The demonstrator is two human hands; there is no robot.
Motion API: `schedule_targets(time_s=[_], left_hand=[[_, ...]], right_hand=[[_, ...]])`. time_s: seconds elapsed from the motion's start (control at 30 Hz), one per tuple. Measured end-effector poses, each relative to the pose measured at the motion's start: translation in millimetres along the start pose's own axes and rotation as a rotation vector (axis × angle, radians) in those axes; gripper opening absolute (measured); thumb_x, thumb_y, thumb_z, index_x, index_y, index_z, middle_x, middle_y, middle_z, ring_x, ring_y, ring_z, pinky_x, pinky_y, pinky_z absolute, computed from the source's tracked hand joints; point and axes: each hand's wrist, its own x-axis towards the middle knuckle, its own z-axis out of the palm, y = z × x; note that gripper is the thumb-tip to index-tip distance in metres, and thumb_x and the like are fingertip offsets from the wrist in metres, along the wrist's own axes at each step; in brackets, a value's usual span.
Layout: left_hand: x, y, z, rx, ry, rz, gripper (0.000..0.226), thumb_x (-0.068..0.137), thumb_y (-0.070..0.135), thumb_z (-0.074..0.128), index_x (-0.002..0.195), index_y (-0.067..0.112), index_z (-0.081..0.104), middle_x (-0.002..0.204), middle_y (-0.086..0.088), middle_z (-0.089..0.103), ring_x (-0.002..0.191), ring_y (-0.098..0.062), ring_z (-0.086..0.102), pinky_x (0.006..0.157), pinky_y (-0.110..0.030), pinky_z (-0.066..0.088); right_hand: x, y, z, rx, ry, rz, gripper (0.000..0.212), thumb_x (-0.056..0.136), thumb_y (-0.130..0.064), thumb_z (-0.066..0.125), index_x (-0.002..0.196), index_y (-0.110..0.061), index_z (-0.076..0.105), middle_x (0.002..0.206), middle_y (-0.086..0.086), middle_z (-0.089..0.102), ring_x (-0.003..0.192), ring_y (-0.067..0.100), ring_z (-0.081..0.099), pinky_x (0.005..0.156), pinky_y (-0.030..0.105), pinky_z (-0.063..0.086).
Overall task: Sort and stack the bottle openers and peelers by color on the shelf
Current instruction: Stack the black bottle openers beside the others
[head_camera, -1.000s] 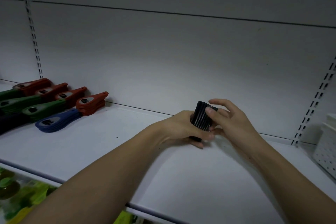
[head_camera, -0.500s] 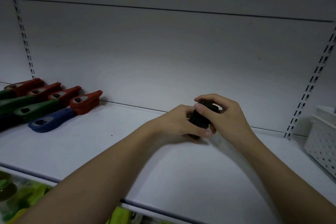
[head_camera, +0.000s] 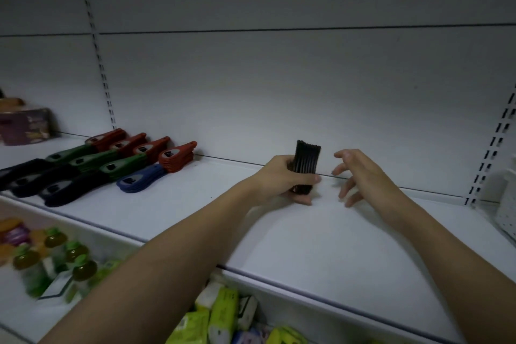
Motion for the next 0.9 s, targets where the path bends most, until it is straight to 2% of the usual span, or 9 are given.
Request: schedule_targets(time_s=[0.1, 0.2, 0.3, 0.43, 0.5, 0.57, 0.67, 0.77, 0.9], left_hand=[[-24, 8, -33, 0.153, 0.09, -0.056, 0.02, 0.081, 0.001, 0.077, 0.093, 0.004, 0.06, 0.089, -0.009, 0.055, 0.079, -0.022, 0.061, 0.078, -0.049, 0.061], [-57, 22, -75, 0.41, 0.145, -0.153, 0.031, 0.08, 0.004, 0.079, 0.106, 0.003, 0.063, 0.098, -0.012, 0.062, 0.084, -0.025, 0.067, 0.077, -0.044, 0.062], [-96, 34, -117, 0.577, 0.172, -0.257, 0.04, 0.079, 0.006, 0.08, 0.114, 0.004, 0.062, 0.107, -0.015, 0.064, 0.088, -0.026, 0.069, 0.073, -0.04, 0.062], [-145, 37, -169, 0.684, 0.269, -0.414, 0.048, 0.078, 0.009, 0.081, 0.119, 0.004, 0.058, 0.11, -0.015, 0.061, 0.09, -0.03, 0.07, 0.069, -0.039, 0.063], [-166, 36, -191, 0.681, 0.357, -0.477, 0.05, 0.078, 0.007, 0.081, 0.12, 0.001, 0.055, 0.109, -0.016, 0.06, 0.087, -0.03, 0.07, 0.064, -0.038, 0.063], [-182, 36, -207, 0.656, 0.438, -0.525, 0.05, 0.078, 0.005, 0.081, 0.12, -0.002, 0.054, 0.108, -0.018, 0.059, 0.086, -0.032, 0.069, 0.06, -0.037, 0.062], [-200, 38, -221, 0.645, 0.504, -0.594, 0.051, 0.078, 0.003, 0.08, 0.12, 0.0, 0.051, 0.105, -0.016, 0.056, 0.085, -0.032, 0.066, 0.053, -0.035, 0.061], [-208, 35, -228, 0.646, 0.505, -0.667, 0.046, 0.079, 0.001, 0.079, 0.113, 0.003, 0.048, 0.101, -0.013, 0.05, 0.085, -0.032, 0.061, 0.054, -0.04, 0.061], [-205, 33, -229, 0.703, 0.489, -0.716, 0.045, 0.08, -0.001, 0.077, 0.112, 0.004, 0.046, 0.107, -0.016, 0.049, 0.083, -0.032, 0.059, 0.052, -0.039, 0.06]], right_hand=[[2, 10, 4, -0.031, -0.056, 0.017, 0.026, 0.102, -0.045, 0.04, 0.106, -0.027, 0.059, 0.099, 0.004, 0.063, 0.066, 0.017, 0.059, 0.056, 0.03, 0.046], [-1, 10, 11, -0.169, -0.117, -0.019, 0.027, 0.102, -0.042, 0.042, 0.1, -0.024, 0.062, 0.092, -0.001, 0.067, 0.07, 0.015, 0.058, 0.064, 0.027, 0.042], [-10, -1, 33, -0.338, -0.21, -0.125, 0.022, 0.1, -0.039, 0.048, 0.094, -0.027, 0.065, 0.09, -0.009, 0.069, 0.081, 0.011, 0.062, 0.075, 0.027, 0.045], [-14, -29, 92, -0.531, -0.405, -0.225, 0.017, 0.1, -0.037, 0.049, 0.101, -0.028, 0.064, 0.108, -0.009, 0.065, 0.103, 0.012, 0.059, 0.092, 0.024, 0.042], [-6, -45, 128, -0.607, -0.521, -0.212, 0.033, 0.1, -0.049, 0.043, 0.117, -0.028, 0.06, 0.125, -0.006, 0.059, 0.116, 0.014, 0.054, 0.105, 0.032, 0.038], [3, -58, 166, -0.656, -0.58, -0.181, 0.046, 0.098, -0.058, 0.037, 0.129, -0.028, 0.055, 0.137, -0.003, 0.052, 0.126, 0.019, 0.047, 0.111, 0.041, 0.033], [3, -64, 218, -0.785, -0.488, -0.162, 0.052, 0.098, -0.06, 0.03, 0.137, -0.03, 0.048, 0.144, 0.0, 0.045, 0.132, 0.024, 0.041, 0.11, 0.049, 0.028], [-10, -57, 237, -0.914, -0.323, -0.216, 0.048, 0.101, -0.056, 0.024, 0.134, -0.031, 0.048, 0.14, -0.003, 0.048, 0.13, 0.023, 0.041, 0.105, 0.05, 0.026], [-12, -54, 226, -0.729, -0.281, -0.193, 0.04, 0.102, -0.05, 0.028, 0.117, -0.029, 0.058, 0.122, -0.004, 0.06, 0.117, 0.022, 0.052, 0.101, 0.043, 0.03]])
